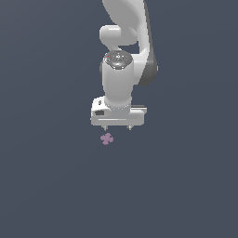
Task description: Pick up the object and move it to a goal position.
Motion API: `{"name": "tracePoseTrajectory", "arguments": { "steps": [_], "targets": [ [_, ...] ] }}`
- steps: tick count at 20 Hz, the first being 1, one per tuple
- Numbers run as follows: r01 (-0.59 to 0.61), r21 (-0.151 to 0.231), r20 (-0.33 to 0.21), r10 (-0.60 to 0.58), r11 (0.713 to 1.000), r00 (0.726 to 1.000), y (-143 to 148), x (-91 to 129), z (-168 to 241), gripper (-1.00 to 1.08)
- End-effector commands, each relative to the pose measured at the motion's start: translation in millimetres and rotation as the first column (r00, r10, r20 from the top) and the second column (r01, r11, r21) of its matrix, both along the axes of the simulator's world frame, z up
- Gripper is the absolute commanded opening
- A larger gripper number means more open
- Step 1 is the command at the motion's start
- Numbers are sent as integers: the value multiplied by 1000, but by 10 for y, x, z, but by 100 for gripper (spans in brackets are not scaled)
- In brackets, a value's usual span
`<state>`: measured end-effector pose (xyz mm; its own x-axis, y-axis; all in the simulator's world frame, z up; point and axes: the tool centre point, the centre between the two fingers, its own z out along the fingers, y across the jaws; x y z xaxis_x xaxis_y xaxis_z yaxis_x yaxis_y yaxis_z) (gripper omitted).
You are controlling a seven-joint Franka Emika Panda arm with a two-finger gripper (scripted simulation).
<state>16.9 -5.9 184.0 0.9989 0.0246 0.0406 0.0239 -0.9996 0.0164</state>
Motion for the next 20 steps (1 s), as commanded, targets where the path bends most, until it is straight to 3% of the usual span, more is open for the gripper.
{"name": "tracePoseTrajectory", "arguments": {
  "steps": [1, 12, 20],
  "targets": [
    [-7, -1, -1, 7, 1000, 1000, -10, -5, -17, 100],
    [-122, -5, -13, 122, 992, 992, -170, -82, -317, 100],
    [-284, -2, -29, 284, 959, 958, -377, -226, -729, 100]
  ]
}}
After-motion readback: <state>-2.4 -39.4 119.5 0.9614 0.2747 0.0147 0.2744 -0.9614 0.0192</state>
